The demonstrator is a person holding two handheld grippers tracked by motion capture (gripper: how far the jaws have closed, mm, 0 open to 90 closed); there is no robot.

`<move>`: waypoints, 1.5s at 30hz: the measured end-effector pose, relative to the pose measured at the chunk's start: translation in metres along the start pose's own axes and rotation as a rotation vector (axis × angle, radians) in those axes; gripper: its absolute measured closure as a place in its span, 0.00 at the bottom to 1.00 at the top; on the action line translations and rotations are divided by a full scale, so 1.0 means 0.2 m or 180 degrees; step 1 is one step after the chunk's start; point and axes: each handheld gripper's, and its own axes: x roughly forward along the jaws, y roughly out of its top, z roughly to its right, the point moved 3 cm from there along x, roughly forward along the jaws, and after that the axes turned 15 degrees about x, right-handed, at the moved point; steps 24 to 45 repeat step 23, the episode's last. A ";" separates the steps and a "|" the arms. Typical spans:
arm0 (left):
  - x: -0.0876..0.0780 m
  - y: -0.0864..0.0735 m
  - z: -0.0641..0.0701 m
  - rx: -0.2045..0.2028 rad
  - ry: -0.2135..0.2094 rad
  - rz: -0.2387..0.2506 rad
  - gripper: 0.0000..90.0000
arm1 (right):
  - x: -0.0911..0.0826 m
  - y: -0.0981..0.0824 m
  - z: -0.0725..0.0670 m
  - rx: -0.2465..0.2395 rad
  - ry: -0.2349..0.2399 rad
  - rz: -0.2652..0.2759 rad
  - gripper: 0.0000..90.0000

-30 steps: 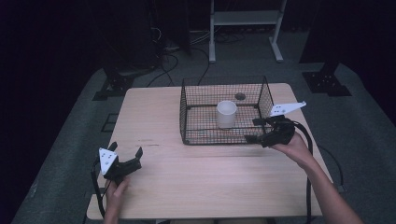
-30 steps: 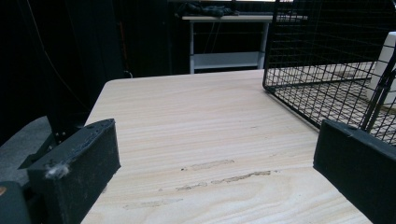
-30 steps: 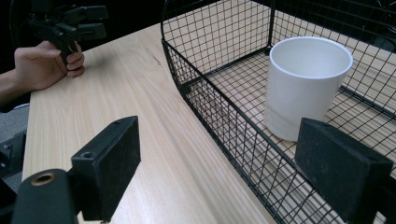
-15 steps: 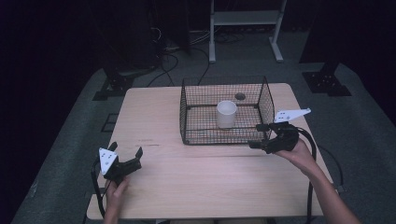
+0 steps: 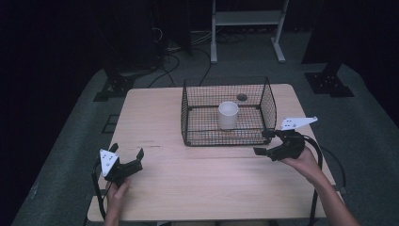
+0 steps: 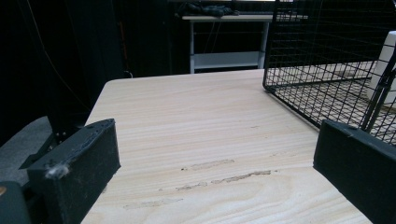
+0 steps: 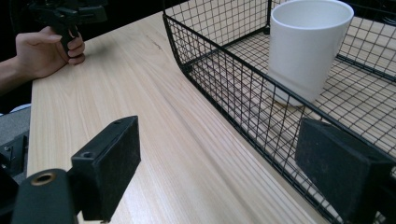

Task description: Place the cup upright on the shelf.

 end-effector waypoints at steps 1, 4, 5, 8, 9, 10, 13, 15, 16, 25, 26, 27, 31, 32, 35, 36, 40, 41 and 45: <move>0.00 0.00 0.00 0.0002 -0.0001 0.0001 0.00 | 0.00 -0.01 0.00 0.0015 0.0002 0.0006 0.15; 0.00 0.00 0.00 -0.0002 0.0000 0.0000 0.00 | -0.01 -0.03 0.01 0.0038 -0.0005 0.0025 0.15; 0.00 0.00 0.00 0.0001 0.0001 -0.0001 0.00 | -0.01 -0.04 0.01 0.0039 -0.0008 0.0025 0.15; 0.00 0.00 0.00 0.0001 0.0001 0.0000 0.00 | -0.02 -0.06 0.01 0.0054 -0.0027 0.0030 0.15; 0.00 0.00 0.00 -0.0001 0.0001 -0.0001 0.00 | -0.03 -0.06 0.01 0.0054 -0.0031 0.0032 0.15; 0.00 0.00 0.00 0.0002 0.0001 0.0000 0.00 | -0.03 -0.07 0.01 0.0047 -0.0041 0.0042 0.15; 0.00 0.00 0.00 0.0003 0.0001 -0.0001 0.00 | -0.03 -0.10 0.00 0.0033 -0.0046 0.0063 0.15; 0.00 0.00 0.00 -0.0001 0.0005 -0.0003 0.00 | -0.03 -0.12 0.00 0.0034 -0.0066 0.0038 0.15; 0.00 0.00 0.00 0.0000 0.0003 -0.0002 0.00 | -0.02 -0.13 0.01 0.0042 -0.0071 0.0031 0.15; 0.00 0.00 0.00 0.0000 0.0009 -0.0004 0.00 | -0.01 -0.24 -0.02 0.0053 -0.0095 0.0110 0.15; 0.00 0.00 0.00 0.0000 0.0009 -0.0004 0.00 | -0.01 -0.24 -0.02 0.0053 -0.0095 0.0110 0.15; 0.00 0.00 0.00 0.0000 0.0009 -0.0004 0.00 | -0.01 -0.24 -0.02 0.0053 -0.0095 0.0110 0.15; 0.00 0.00 0.00 0.0000 0.0009 -0.0004 0.00 | -0.01 -0.24 -0.02 0.0053 -0.0095 0.0110 0.15; 0.00 0.00 0.00 0.0000 0.0009 -0.0004 0.00 | -0.01 -0.24 -0.02 0.0053 -0.0095 0.0110 0.15; 0.00 0.00 0.00 0.0000 0.0009 -0.0004 0.00 | -0.01 -0.24 -0.02 0.0053 -0.0095 0.0110 0.15; 0.00 0.00 0.00 0.0000 0.0009 -0.0004 0.00 | -0.01 -0.24 -0.02 0.0053 -0.0095 0.0110 0.15; 0.00 0.00 0.00 0.0000 0.0009 -0.0004 0.00 | -0.01 -0.24 -0.02 0.0053 -0.0095 0.0110 0.15; 0.00 0.00 0.00 0.0000 0.0009 -0.0004 0.00 | -0.01 -0.24 -0.02 0.0053 -0.0095 0.0110 0.15; 0.00 0.00 0.00 0.0000 0.0009 -0.0004 0.00 | -0.01 -0.24 -0.02 0.0053 -0.0095 0.0110 0.15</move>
